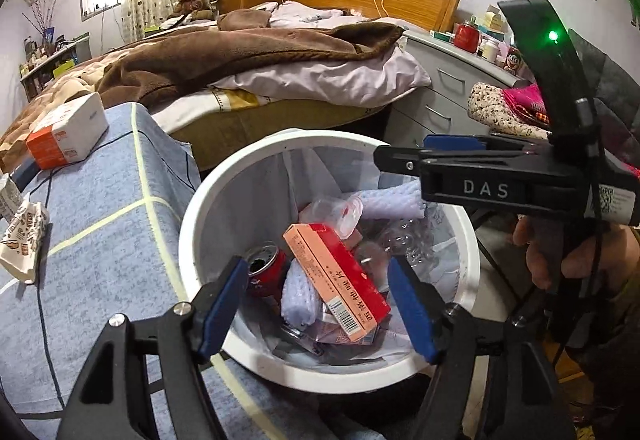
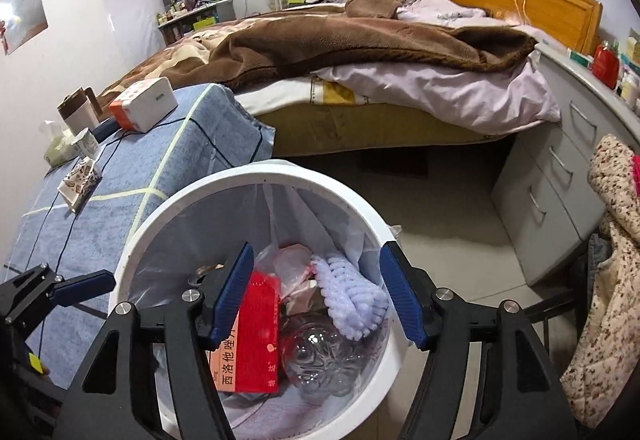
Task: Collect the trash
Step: 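Open both tools to drop the medicine box and clear cup into the wastebasket, then move both open tools back over the table toward the remaining cups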
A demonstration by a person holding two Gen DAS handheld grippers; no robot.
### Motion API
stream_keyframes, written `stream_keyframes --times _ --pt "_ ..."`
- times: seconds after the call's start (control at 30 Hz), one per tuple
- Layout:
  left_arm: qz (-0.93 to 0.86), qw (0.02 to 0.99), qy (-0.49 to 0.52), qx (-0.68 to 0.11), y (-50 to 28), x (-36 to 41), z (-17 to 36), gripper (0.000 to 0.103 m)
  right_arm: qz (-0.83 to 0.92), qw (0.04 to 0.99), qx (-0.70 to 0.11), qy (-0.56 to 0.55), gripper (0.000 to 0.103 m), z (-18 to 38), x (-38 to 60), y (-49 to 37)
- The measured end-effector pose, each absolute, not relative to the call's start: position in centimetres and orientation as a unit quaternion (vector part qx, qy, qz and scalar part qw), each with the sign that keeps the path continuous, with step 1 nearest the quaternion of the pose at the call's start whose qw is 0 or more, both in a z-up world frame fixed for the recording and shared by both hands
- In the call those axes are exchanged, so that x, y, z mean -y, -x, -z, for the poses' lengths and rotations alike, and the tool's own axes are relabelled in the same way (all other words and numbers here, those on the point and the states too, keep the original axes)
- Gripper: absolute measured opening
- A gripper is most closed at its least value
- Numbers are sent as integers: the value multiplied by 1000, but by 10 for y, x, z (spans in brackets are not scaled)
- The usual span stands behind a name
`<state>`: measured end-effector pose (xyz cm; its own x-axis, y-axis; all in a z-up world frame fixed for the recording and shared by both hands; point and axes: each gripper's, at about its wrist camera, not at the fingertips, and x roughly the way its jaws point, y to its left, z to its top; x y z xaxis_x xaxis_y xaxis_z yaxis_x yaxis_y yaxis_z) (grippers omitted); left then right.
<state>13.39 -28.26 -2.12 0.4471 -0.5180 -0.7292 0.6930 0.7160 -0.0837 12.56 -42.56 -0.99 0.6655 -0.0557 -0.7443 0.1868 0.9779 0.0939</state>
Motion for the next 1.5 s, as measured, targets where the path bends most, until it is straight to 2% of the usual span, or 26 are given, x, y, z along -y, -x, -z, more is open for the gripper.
stream_keyframes --times 0.73,1.5 --pt "327 880 -86 -333 -121 225 -26 75 107 927 -346 -93 67 -23 408 -95" --pt "202 927 -37 -313 -164 74 -37 76 29 936 -339 -91 67 -18 299 -136"
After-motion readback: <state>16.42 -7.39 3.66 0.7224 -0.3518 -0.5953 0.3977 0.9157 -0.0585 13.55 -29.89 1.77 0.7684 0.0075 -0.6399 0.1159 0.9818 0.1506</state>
